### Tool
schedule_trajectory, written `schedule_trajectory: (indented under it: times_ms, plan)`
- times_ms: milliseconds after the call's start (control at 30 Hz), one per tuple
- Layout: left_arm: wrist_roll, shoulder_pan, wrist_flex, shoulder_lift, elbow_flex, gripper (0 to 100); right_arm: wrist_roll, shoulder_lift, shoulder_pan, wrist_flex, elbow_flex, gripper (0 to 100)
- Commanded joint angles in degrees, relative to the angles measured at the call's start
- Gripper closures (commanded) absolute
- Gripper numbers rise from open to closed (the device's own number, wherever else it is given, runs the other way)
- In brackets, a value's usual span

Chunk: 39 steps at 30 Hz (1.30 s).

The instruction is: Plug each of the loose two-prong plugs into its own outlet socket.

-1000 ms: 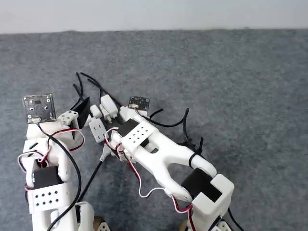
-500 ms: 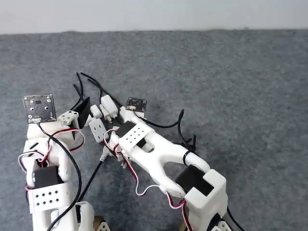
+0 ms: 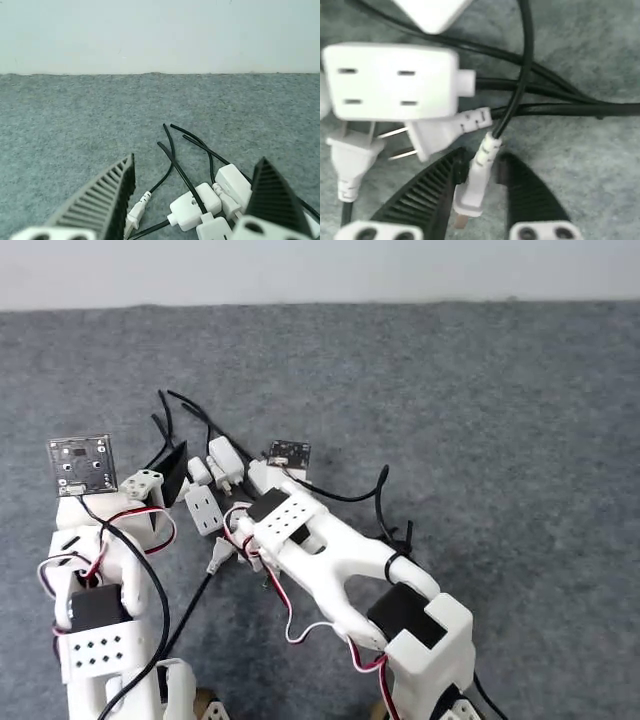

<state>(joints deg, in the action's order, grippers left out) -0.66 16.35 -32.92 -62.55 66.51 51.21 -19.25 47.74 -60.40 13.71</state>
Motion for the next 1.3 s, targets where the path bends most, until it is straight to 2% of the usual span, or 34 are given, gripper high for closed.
schedule_trajectory:
  times_ms: [0, 333, 400, 600, 667, 933, 1133, 1267]
  plan:
    - [0.53, 0.18, 1.67, -0.18, -0.4, 64, -1.41, -0.84, -0.66, 1.27, -2.37, 98.4]
    - [0.53, 0.0, 1.67, -0.09, -0.31, 64, -3.16, -0.22, -2.15, 0.75, -2.37, 99.1]
    - [0.35, -1.23, 1.67, -0.18, 0.31, 64, -9.93, 1.01, -2.15, 0.75, -2.37, 99.1]
    - [0.26, -3.87, 3.78, -0.18, 2.42, 64, -39.74, 10.95, -2.77, -5.41, -3.43, 99.1]
    - [0.26, -3.52, 4.04, -0.18, 2.42, 64, -43.69, 14.73, -3.91, -8.48, -4.84, 99.1]
    - [0.26, -3.78, 3.78, -0.53, 2.42, 64, -43.69, 27.3, -13.67, -10.59, -9.58, 99.1]
    - [0.53, -3.96, 3.6, -0.62, 1.27, 64, -43.78, 36.7, -17.71, -10.07, -10.02, 99.1]
    - [1.58, -5.63, -3.96, -0.62, -5.41, 64, -45.63, 42.42, -17.98, -9.1, -10.02, 99.1]
